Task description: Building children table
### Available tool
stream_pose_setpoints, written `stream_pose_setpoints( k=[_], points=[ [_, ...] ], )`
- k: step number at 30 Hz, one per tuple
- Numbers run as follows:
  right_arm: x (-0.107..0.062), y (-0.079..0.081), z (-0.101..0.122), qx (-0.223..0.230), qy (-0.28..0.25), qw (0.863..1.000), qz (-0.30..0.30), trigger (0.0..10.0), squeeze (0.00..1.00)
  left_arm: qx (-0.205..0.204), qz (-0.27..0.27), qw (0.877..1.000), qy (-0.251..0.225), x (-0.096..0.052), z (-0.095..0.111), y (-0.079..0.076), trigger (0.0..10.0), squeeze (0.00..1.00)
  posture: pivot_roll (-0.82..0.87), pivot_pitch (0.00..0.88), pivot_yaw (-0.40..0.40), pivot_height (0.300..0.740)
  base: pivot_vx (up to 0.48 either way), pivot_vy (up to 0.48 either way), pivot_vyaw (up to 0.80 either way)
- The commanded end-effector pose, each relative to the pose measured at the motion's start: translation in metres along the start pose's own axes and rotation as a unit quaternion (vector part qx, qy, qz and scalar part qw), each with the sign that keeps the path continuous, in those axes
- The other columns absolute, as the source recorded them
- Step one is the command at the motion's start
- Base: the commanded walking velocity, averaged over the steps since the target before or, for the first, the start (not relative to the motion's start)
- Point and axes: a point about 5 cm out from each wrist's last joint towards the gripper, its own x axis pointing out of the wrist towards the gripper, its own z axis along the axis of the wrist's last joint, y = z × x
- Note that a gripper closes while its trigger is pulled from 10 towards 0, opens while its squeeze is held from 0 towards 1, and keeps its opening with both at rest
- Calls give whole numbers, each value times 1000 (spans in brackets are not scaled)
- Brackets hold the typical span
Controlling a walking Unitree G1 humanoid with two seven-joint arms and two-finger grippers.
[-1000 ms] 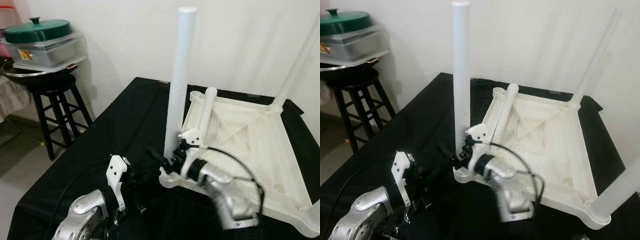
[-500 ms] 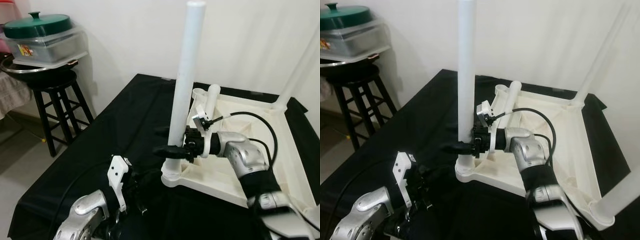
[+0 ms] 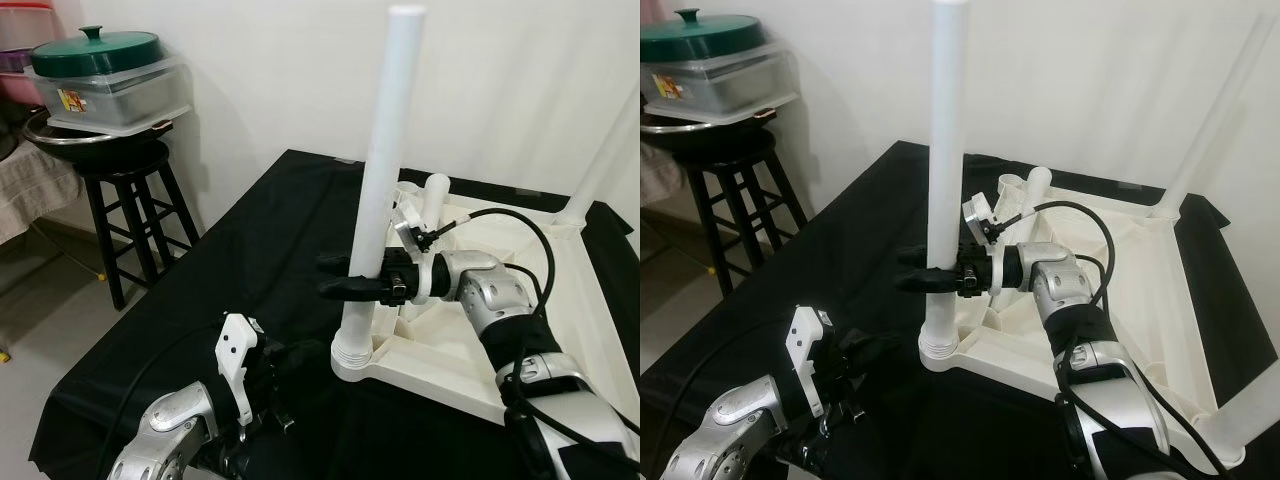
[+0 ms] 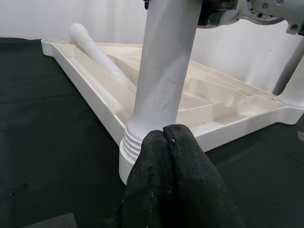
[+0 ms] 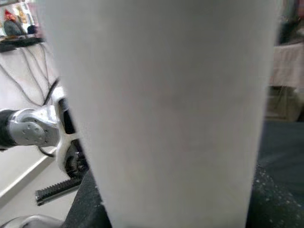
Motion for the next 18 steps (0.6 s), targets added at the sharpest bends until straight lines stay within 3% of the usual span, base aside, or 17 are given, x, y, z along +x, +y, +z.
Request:
stream_pose_setpoints(
  k=[1,3,4,5,6,7,8,9,10,11,13,17,18],
  points=[
    [1,3,-20,36,8,999,-11,0,0,5,3,1000,6,-5,-1,3,10000,0,18,0,-61,740,0,0,0],
    [2,9,-30,11,5,997,-79,0,0,5,4,1000,4,-6,0,3,10000,0,8,0,-66,740,0,0,0],
    [2,9,-30,11,5,997,-79,0,0,5,4,1000,4,-6,0,3,10000,0,8,0,-66,740,0,0,0],
    [11,15,-37,14,-14,991,-136,0,0,4,5,1000,4,-7,1,3,10000,0,0,0,-73,740,0,0,0],
    [11,15,-37,14,-14,991,-136,0,0,4,5,1000,4,-7,1,3,10000,0,0,0,-73,740,0,0,0],
    [26,14,-46,50,-75,945,-315,0,0,4,5,1000,3,-8,2,3,10000,0,-9,0,-62,740,0,0,0],
    [38,36,-74,117,-64,889,-439,0,0,4,5,1000,3,-10,3,4,10000,0,-23,0,-47,740,0,0,0],
    [39,54,-90,162,-46,837,-521,0,0,4,5,1000,3,-11,3,5,10000,0,-23,0,-47,740,0,0,0],
    [39,54,-90,162,-46,837,-521,0,0,4,5,1000,3,-11,3,5,10000,0,-23,0,-47,740,0,0,0],
    [33,56,-78,104,-33,823,-557,0,0,4,3,1000,6,-12,3,6,10000,0,-51,0,-28,740,0,0,0],
    [18,45,-63,71,-32,821,-566,0,0,0,1,1000,4,-11,3,7,10000,0,-73,0,-19,740,0,0,0],
    [13,44,-72,84,-12,820,-565,0,0,0,-5,1000,6,-9,3,7,10000,0,-41,0,-47,740,0,0,0],
    [16,45,-73,78,-3,827,-556,0,0,1,-4,1000,7,-10,4,7,10000,0,-43,0,-45,740,0,0,0]
  ],
)
